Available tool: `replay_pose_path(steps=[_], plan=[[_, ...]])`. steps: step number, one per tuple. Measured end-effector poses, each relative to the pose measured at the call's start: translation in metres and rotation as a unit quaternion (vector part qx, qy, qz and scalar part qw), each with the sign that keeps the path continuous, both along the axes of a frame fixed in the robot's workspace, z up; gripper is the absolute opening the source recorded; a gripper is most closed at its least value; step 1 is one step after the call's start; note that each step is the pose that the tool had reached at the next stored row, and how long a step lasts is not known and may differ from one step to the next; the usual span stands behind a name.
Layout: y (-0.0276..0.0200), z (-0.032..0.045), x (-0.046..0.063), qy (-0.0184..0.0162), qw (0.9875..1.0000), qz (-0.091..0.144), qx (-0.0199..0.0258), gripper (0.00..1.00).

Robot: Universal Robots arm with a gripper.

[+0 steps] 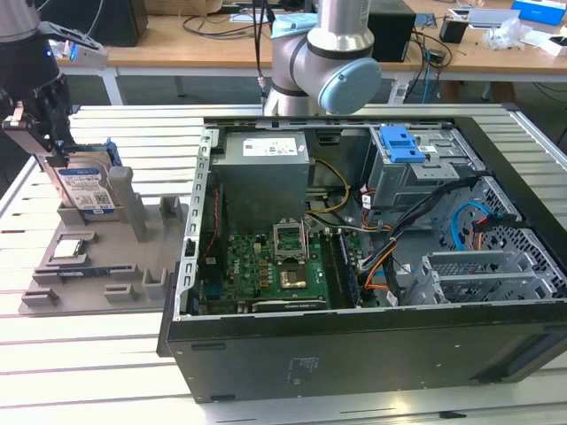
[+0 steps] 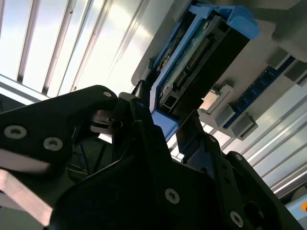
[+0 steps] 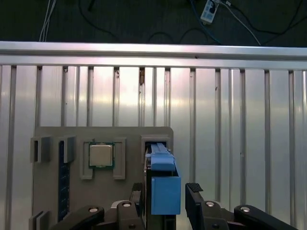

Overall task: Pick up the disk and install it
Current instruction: 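Pick up the disk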

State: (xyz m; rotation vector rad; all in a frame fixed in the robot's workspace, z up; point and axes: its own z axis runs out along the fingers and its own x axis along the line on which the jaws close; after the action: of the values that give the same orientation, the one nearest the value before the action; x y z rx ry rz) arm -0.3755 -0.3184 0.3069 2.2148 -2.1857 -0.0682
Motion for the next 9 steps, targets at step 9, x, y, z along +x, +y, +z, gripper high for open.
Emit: replay_pose_path(steps=[9], plan=[[-0.0017, -0.0134, -0.001, 0.0, 1.0, 0.002, -0.0045, 0.48]])
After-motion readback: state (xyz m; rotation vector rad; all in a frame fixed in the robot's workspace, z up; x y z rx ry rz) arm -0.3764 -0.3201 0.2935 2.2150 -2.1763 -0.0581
